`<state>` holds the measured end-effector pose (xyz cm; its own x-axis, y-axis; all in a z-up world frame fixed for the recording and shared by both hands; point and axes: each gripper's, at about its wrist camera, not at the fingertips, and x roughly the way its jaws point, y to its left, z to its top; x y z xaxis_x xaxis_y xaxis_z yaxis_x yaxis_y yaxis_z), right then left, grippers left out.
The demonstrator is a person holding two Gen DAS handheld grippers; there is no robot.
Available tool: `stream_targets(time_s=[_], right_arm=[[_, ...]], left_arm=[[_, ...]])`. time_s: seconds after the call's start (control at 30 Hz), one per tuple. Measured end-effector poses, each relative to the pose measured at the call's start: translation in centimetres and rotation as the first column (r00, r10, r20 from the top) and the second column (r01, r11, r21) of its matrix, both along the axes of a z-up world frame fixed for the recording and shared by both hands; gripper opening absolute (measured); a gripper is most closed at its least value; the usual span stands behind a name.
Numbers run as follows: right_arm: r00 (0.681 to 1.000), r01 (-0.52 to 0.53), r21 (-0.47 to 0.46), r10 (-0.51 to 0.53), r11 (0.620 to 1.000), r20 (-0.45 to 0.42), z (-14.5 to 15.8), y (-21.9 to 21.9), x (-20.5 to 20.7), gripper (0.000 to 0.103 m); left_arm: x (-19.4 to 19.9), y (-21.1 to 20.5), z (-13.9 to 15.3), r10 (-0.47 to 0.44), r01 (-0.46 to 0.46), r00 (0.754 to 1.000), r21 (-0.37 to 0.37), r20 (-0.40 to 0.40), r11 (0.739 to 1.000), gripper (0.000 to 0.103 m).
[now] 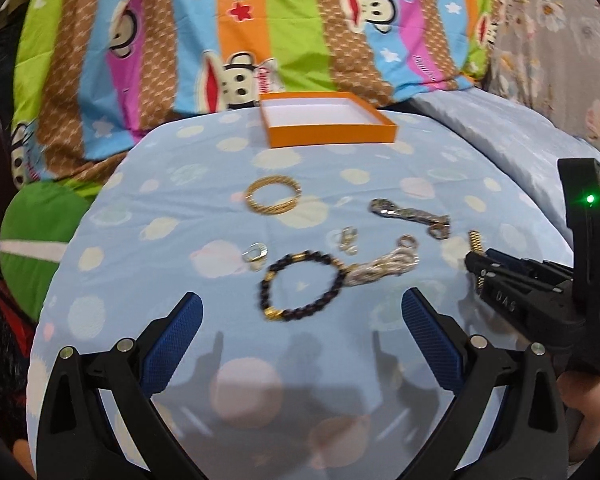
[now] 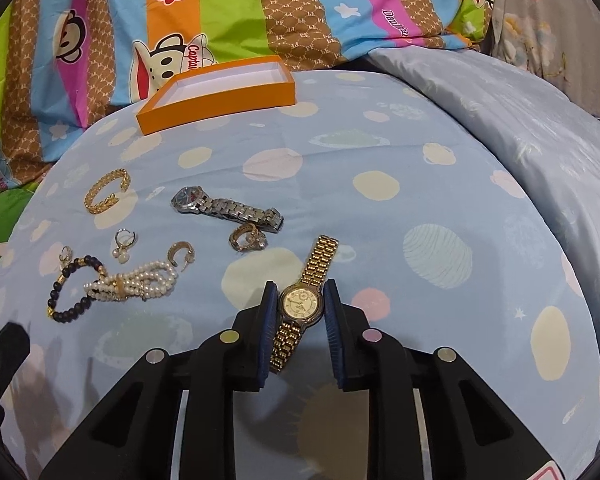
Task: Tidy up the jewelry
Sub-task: 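Carry the gold watch toward the orange box with the right tool while the left tool grasps the pearl bracelet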
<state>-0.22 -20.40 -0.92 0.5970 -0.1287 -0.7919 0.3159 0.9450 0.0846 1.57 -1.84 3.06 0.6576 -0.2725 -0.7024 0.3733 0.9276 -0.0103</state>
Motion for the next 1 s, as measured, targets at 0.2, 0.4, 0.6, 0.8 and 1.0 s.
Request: stream_targets(time_s=[0.2,0.4,0.6,0.8,1.0], right_arm=[[1.000,-0.009,0.049,0.009,0.999,0.010,-0.1,-1.4,-1.6,0.021],[0.999,-0.028,0.114,0.026,0.993,0.019,0.2,-2.6,-2.6,0.022],[0.999,-0.036,0.133,0.033,0.990,0.026,0.0,-3.0,-2.8,0.022],[0.999,-0.041,0.149,0.036,0.988,0.036,0.1,-3.2,-3.0,0.022],[0.997,-0.055,0.144,0.045,0.988,0.066,1.6,-3.1,-3.5,0.022]], left_arm=[[1.7,-3.6,-0.1,-0.094,0.093,0.996,0.035,0.003,0.995,0.085],[2.9,-5.6,-2.8,-0.143,0.147,0.988,0.075,-0.065,0.986,0.057],[2.6,-6.1,-3.7,-0.189,0.194,0.976,0.035,-0.113,0.980,0.017],[1.5,-6.1,-3.2,-0.226,0.226,0.969,-0.017,-0.103,0.974,0.004],[0.8,-5.2,-1.4,-0.230,0.221,0.969,-0.097,-0.095,0.970,0.004]])
